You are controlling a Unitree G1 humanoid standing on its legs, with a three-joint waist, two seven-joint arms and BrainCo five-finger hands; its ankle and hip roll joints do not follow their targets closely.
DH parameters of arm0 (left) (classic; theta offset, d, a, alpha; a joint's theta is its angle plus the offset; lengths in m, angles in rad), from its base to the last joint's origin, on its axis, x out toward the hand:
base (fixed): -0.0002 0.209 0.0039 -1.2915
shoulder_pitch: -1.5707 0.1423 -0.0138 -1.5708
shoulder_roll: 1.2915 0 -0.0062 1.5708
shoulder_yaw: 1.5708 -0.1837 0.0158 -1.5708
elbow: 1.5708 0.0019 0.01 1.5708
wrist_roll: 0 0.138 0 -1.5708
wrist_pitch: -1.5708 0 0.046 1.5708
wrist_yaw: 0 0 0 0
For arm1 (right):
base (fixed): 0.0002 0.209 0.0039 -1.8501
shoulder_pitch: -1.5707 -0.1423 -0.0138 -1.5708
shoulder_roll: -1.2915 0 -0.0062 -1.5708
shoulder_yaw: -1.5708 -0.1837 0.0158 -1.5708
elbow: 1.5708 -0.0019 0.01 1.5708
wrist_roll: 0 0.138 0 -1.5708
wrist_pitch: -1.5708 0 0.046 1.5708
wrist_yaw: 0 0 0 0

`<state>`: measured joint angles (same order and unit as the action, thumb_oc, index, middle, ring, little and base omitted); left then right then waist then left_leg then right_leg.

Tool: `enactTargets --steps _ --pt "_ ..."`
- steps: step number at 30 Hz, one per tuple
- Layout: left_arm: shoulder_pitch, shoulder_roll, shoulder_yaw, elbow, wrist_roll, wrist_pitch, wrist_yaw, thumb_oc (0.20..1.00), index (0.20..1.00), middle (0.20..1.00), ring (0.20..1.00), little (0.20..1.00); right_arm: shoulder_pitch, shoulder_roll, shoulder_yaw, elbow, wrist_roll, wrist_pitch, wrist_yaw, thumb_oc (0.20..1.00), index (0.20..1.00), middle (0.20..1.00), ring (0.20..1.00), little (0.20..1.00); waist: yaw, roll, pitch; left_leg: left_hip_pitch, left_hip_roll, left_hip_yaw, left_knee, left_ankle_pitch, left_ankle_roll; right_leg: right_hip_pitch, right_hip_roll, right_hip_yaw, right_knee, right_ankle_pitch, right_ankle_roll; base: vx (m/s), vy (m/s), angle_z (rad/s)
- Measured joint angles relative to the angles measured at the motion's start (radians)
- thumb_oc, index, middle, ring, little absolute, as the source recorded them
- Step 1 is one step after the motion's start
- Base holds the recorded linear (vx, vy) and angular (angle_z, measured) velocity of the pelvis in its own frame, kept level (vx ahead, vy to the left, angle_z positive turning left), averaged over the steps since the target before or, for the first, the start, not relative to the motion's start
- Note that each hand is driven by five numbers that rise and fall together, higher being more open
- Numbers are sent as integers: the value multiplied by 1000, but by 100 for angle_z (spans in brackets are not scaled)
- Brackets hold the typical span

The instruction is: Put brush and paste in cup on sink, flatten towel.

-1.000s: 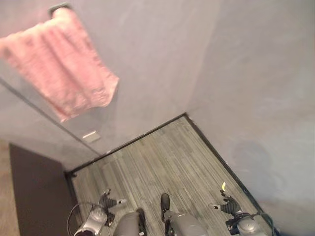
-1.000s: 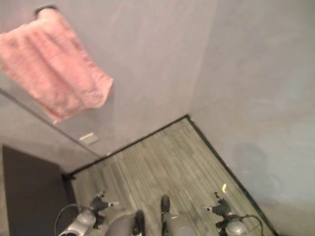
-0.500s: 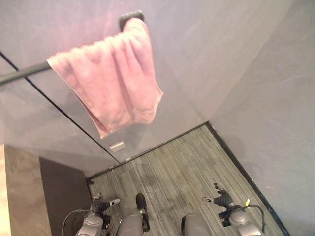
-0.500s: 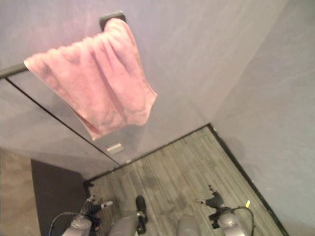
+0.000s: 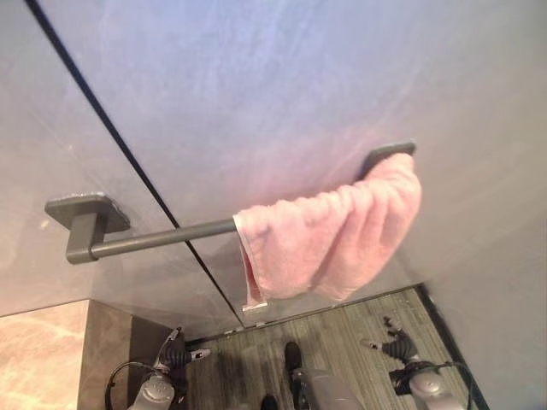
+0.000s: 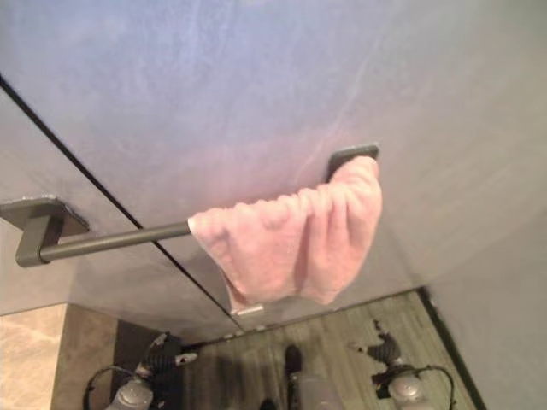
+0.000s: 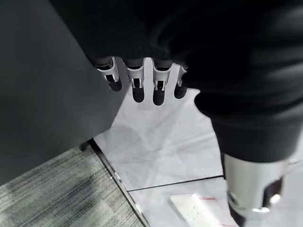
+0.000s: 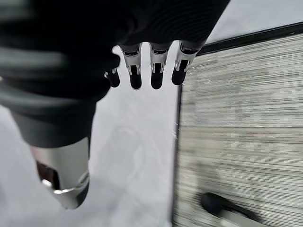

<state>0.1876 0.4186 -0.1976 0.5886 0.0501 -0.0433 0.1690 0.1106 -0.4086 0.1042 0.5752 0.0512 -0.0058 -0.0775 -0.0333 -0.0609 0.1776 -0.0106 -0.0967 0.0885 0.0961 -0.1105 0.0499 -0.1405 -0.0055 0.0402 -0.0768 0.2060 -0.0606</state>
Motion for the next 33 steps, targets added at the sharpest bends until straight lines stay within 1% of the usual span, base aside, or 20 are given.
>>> enactTargets --steps 1,2,4,5,6,9,12,14,16,19,20,22,23,24,25,26,28,29,30,33 --pt "6 16 4 -3 0 -7 -2 1000 1000 1000 1000 1000 -11 -13 -13 2 14 -1 2 1000 1000 1000 1000 1000 4 6 0 -14 48 -5 -29 9 -10 4 15 -3 -7 1 4 29 -85 -4" --pt "11 23 10 4 1 -7 -12 1000 1000 1000 1000 1000 -13 -27 -25 -1 18 -11 12 1000 1000 1000 1000 1000 15 4 2 -9 72 0 -51 36 -52 8 24 -1 -8 -5 14 45 -104 -8" --pt "59 41 23 -44 2 -17 -53 1000 1000 1000 1000 1000 26 -76 -58 -21 76 -42 52 1000 1000 1000 1000 1000 13 26 7 31 95 5 -95 49 -41 39 26 -45 -3 -58 68 44 -122 -5" --pt "71 48 26 -64 2 -21 -60 1000 1000 1000 1000 1000 38 -87 -71 -20 95 -43 61 1000 1000 1000 1000 1000 13 30 2 39 102 5 -103 50 -42 39 21 -78 14 -66 69 20 -95 -2" --pt "85 56 27 -78 2 -29 -68 1000 1000 1000 1000 1000 57 -94 -85 -18 119 -44 70 1000 1000 1000 1000 1000 15 29 -1 47 105 2 -112 53 -46 46 12 -81 34 -75 75 14 -99 -1" --pt "105 92 21 -126 9 -57 -101 1000 1000 1000 1000 1000 101 -121 -121 -21 200 -65 107 1000 1000 1000 1000 1000 9 25 -1 56 108 -15 -122 62 -59 56 20 -83 6 -79 70 -3 -78 8" --pt "122 106 26 -172 10 -92 -118 1000 1000 1000 1000 1000 114 -162 -130 -65 295 -81 144 1000 1000 1000 1000 1000 -17 67 21 54 116 -44 -126 66 -74 75 25 -106 -16 -77 70 -52 -104 18" --pt "119 119 25 -192 9 -108 -125 1000 1000 1000 1000 1000 117 -171 -135 -109 338 -89 156 1000 1000 1000 1000 1000 -14 82 30 39 120 -62 -120 72 -81 73 28 -127 -20 -79 68 -139 -91 31" --pt "107 137 24 -224 8 -128 -133 1000 1000 1000 1000 1000 115 -186 -143 -151 368 -110 169 1000 1000 1000 1000 1000 -14 88 50 8 120 -94 -101 73 -88 65 25 -151 -20 -85 65 -154 -61 43" --pt "81 155 8 -261 8 -134 -136 1000 1000 1000 1000 1000 98 -202 -163 -179 375 -134 167 1000 1000 1000 1000 1000 -12 93 70 -59 122 -109 -79 74 -102 31 17 -193 -11 -85 62 -122 -27 49" --pt "64 167 -5 -263 8 -134 -138 1000 1000 1000 1000 1000 91 -210 -164 -180 383 -138 165 1000 1000 1000 1000 1000 -10 98 81 -71 128 -105 -73 75 -105 30 16 -209 -10 -84 62 -131 8 74" --pt "11 190 -33 -269 9 -134 -150 1000 1000 1000 1000 1000 87 -220 -166 -200 384 -139 158 1000 1000 1000 1000 1000 -42 88 97 -94 169 57 -50 55 -108 20 -15 -290 -11 -77 32 -127 9 90" --pt "5 192 -35 -275 9 -135 -152 1000 1000 1000 1000 1000 82 -216 -163 -222 381 -136 146 1000 1000 1000 1000 1000 -49 79 103 -101 174 87 -26 57 -112 17 -26 -290 -11 -82 30 -119 47 23" --pt "8 192 -46 -295 10 -138 -153 1000 1000 1000 1000 1000 53 -220 -157 -275 365 -144 143 1000 1000 1000 1000 1000 -31 71 107 -72 161 51 -3 59 -114 -1 -34 -248 -11 -77 40 -116 93 -25" --pt "10 188 -48 -307 12 -143 -153 1000 1000 1000 1000 1000 37 -222 -162 -292 361 -146 135 1000 1000 1000 1000 1000 -36 76 110 -51 157 33 -2 57 -115 -3 -30 -241 -10 -72 46 -105 149 -41" --pt "2 185 -60 -307 27 -151 -153 1000 1000 1000 1000 1000 27 -214 -162 -294 354 -147 113 1000 1000 1000 1000 1000 -50 80 110 -23 147 -8 -43 45 -122 -2 -32 -241 -10 -61 62 -26 102 -12" --pt "-22 185 -62 -315 39 -158 -152 1000 1000 1000 1000 1000 22 -195 -160 -289 333 -147 99 1000 1000 1000 1000 1000 -58 84 110 15 153 -38 -111 40 -116 -2 -23 -241 -10 -55 73 -11 148 -6" --pt "-34 186 -61 -314 39 -159 -152 1000 1000 1000 1000 1000 23 -191 -160 -288 327 -147 99 1000 1000 1000 1000 1000 -59 78 111 16 148 -35 -112 43 -114 -3 -28 -240 -11 -52 82 -28 220 -6" --pt "-50 189 -65 -319 47 -160 -151 1000 1000 1000 1000 1000 36 -176 -163 -279 310 -146 84 1000 1000 1000 1000 1000 -64 63 109 31 122 -37 -121 46 -106 0 -46 -231 -10 -34 85 -51 205 -3" --pt "-40 215 -59 -380 49 -166 -149 1000 1000 1000 1000 1000 32 -157 -159 -289 242 -147 45 1000 1000 1000 1000 1000 -68 59 107 45 101 -21 -141 53 -89 -2 -66 -193 -10 -23 110 -86 106 -18"
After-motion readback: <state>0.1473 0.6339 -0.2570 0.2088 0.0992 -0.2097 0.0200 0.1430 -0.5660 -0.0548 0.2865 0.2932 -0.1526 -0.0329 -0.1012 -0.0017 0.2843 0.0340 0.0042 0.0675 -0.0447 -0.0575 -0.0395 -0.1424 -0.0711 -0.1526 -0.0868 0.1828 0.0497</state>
